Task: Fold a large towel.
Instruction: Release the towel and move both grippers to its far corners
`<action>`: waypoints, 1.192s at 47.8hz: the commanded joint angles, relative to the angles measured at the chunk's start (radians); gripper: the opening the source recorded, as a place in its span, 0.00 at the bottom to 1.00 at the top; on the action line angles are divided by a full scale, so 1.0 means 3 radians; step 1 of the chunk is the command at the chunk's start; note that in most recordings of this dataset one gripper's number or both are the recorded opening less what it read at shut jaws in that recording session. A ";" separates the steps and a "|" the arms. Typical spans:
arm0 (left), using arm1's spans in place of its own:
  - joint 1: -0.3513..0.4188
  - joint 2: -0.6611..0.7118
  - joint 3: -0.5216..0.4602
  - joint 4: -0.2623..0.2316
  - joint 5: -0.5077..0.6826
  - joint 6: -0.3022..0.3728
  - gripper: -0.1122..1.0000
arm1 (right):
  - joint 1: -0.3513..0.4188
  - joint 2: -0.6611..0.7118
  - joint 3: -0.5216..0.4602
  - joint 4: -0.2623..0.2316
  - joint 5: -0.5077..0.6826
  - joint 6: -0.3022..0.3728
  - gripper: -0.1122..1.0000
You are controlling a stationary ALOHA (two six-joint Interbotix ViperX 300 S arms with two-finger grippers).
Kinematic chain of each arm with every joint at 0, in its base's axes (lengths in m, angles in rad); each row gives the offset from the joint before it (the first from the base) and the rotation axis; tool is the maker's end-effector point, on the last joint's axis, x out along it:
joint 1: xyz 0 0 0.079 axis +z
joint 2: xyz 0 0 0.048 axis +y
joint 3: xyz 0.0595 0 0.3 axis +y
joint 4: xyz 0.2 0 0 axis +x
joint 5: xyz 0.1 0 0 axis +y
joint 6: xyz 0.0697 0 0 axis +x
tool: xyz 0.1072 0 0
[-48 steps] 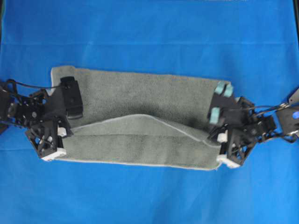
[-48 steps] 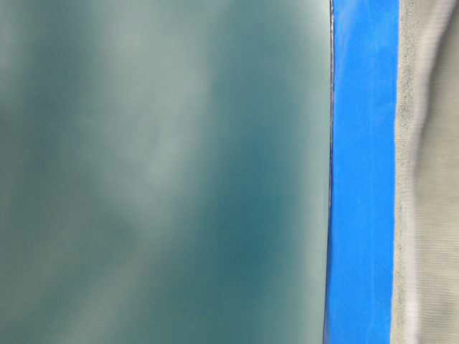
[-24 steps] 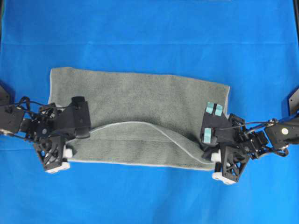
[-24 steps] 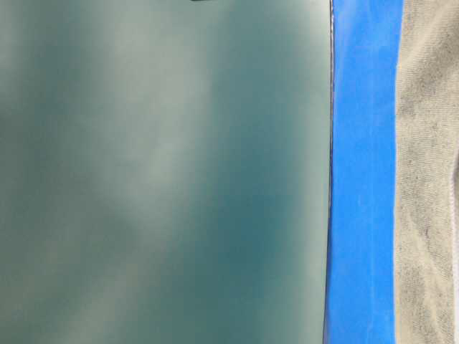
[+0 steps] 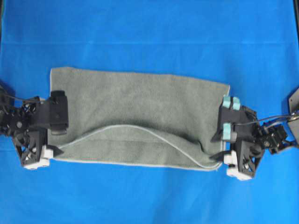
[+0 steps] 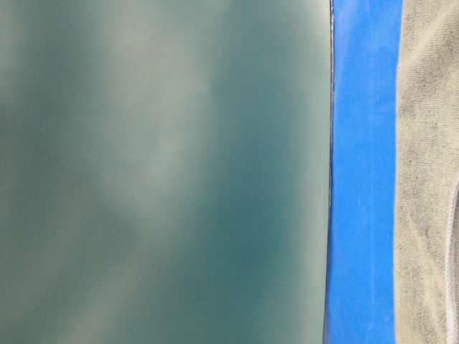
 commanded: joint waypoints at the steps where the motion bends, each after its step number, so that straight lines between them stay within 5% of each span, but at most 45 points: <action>1: 0.0291 -0.0205 -0.0046 0.0026 -0.0046 0.0174 0.76 | -0.0281 -0.0107 -0.0010 -0.0153 0.0077 0.0005 0.65; 13: 0.1299 -0.0266 0.0092 0.0015 -0.0343 0.1166 0.75 | -0.0992 0.0005 0.0118 -0.0532 0.0327 0.0005 0.65; 22: 0.1744 -0.0041 0.0230 0.0010 -0.0644 0.1631 0.75 | -0.1442 0.0194 0.0230 -0.0777 0.0251 0.0005 0.65; 34: 0.2030 0.0532 0.0414 0.0000 -0.1161 0.1810 0.75 | -0.1795 0.0511 0.0302 -0.0946 -0.0235 0.0005 0.65; 46: 0.2153 0.0839 0.0363 -0.0010 -0.1176 0.1815 0.72 | -0.1948 0.0685 0.0302 -0.1115 -0.0337 0.0000 0.64; 51: 0.2153 0.0839 0.0343 -0.0015 -0.1018 0.1825 0.55 | -0.1912 0.0660 0.0343 -0.1110 -0.0455 -0.0010 0.59; 57: 0.2153 0.0787 0.0327 -0.0036 -0.0762 0.1800 0.25 | -0.1815 0.0588 0.0409 -0.1099 -0.0537 0.0000 0.28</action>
